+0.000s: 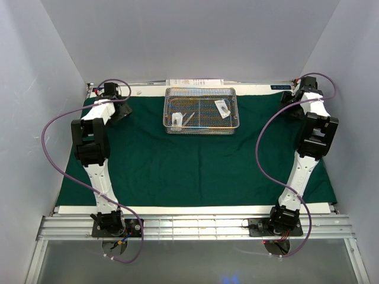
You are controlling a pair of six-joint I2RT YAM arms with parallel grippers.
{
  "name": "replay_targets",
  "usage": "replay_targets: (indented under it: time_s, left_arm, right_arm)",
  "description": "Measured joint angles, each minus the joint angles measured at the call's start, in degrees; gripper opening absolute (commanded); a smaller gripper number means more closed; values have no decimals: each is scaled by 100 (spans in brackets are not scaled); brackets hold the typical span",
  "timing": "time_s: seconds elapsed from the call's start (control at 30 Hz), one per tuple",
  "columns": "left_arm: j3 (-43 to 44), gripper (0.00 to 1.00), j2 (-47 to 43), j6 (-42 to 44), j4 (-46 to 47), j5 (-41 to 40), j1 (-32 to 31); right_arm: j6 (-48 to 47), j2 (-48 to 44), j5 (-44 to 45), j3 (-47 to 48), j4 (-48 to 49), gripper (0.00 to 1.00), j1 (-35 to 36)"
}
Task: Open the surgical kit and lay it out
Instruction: Smooth out the surgical kit at the center of the board.
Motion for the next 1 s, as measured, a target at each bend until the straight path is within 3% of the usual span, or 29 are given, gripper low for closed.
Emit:
replay_targets:
  time_s: [0.47, 0.77, 1.0]
  left_arm:
    - [323, 98, 407, -46, 107, -448, 629]
    - [328, 98, 433, -129, 184, -531, 809]
    - [291, 98, 439, -107, 251, -616, 1137]
  right_arm:
    - [879, -2922, -55, -3091, 885, 81, 52]
    - [1213, -3294, -140, -4236, 1130, 81, 103]
    - [1311, -3381, -140, -4586, 1202, 81, 105]
